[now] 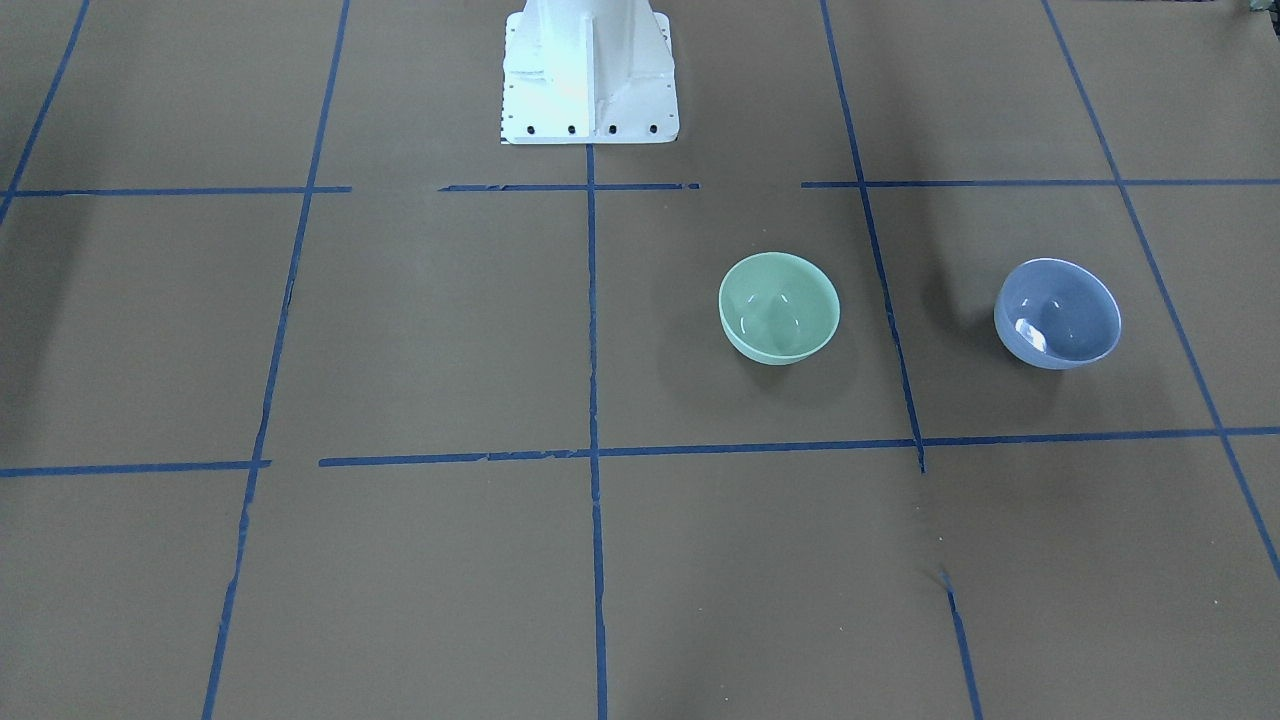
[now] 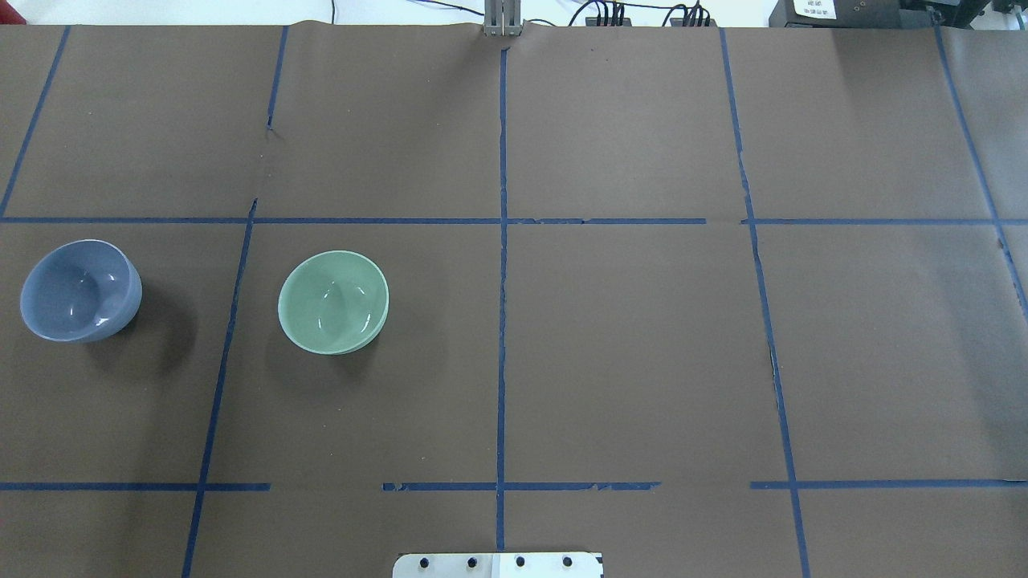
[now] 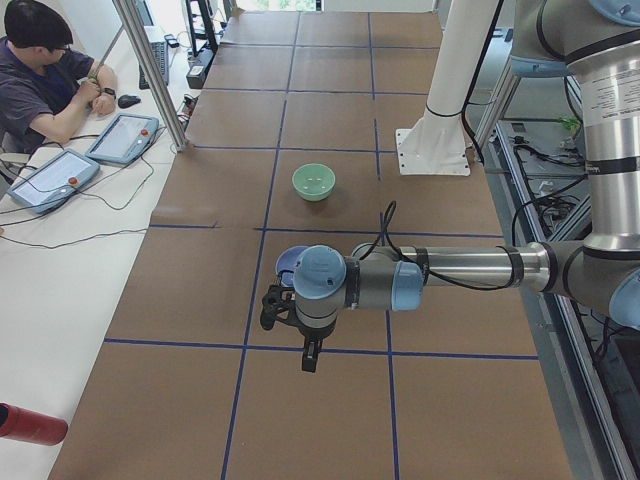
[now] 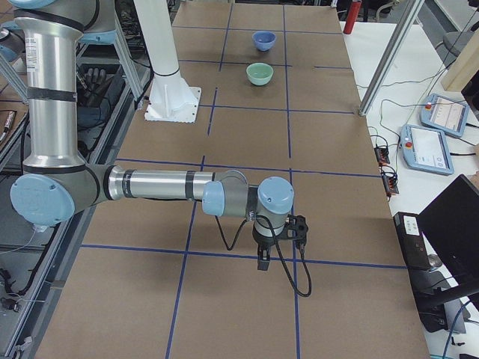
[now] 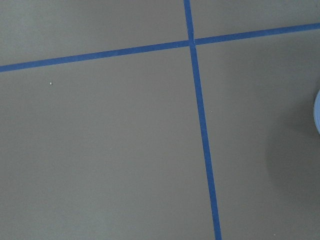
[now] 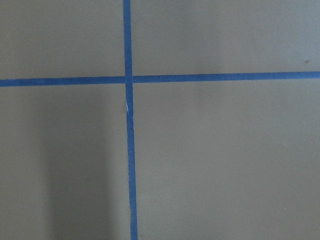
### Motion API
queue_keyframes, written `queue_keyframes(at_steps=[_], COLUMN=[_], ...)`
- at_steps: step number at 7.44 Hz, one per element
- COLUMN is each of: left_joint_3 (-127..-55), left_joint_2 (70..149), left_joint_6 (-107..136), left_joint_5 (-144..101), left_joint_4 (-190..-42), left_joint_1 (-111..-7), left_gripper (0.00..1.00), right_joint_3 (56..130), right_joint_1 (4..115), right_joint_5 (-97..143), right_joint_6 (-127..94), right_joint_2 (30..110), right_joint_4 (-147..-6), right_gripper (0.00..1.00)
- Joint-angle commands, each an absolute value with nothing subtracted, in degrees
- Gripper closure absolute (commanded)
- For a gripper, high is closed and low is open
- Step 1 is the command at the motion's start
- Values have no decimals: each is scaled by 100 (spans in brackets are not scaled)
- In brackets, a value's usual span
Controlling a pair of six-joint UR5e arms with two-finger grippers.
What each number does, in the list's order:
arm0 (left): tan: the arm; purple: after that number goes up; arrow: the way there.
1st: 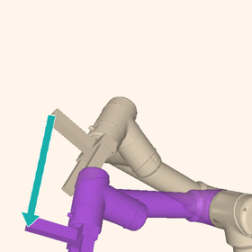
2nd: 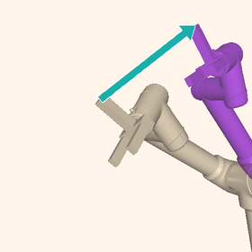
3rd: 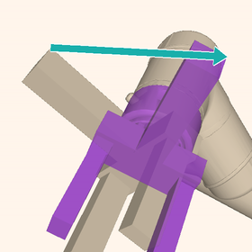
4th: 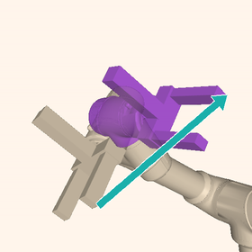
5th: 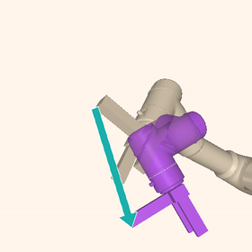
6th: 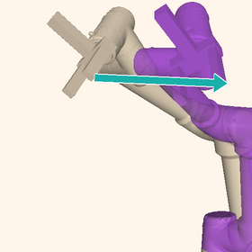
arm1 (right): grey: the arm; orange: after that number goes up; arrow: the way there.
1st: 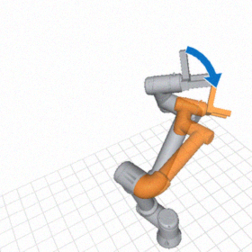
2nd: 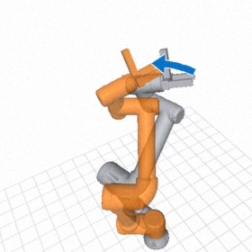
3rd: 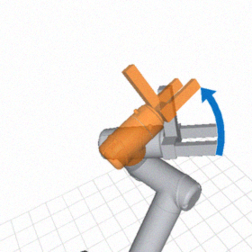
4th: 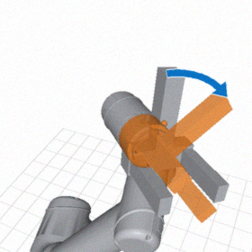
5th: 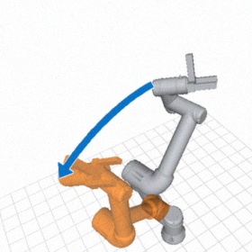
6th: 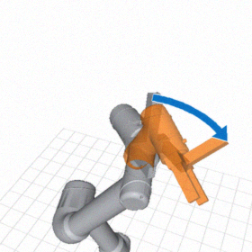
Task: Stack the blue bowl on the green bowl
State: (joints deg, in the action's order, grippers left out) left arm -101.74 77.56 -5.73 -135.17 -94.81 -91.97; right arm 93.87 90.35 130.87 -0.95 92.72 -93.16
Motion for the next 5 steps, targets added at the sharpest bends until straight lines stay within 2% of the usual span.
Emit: queue_keyframes(at_steps=[1,3,5], left_joint_3=[-10126,-10055,-9863], left_joint_2=[7752,7856,7901], left_joint_6=[1369,3227,3873], left_joint_5=[-13465,-13456,-12897], left_joint_4=[-10785,-11704,-12293], left_joint_1=[-8312,-7116,-6594], left_gripper=[0,0,0], right_joint_3=[9387,9387,9387], right_joint_1=[9035,9044,9035], right_joint_5=[13087,13087,13087], right_joint_6=[-88,-97,-88], right_joint_2=[9272,9272,9272], right_joint_4=[-9316,-9316,-9316], right_gripper=[0,0,0])
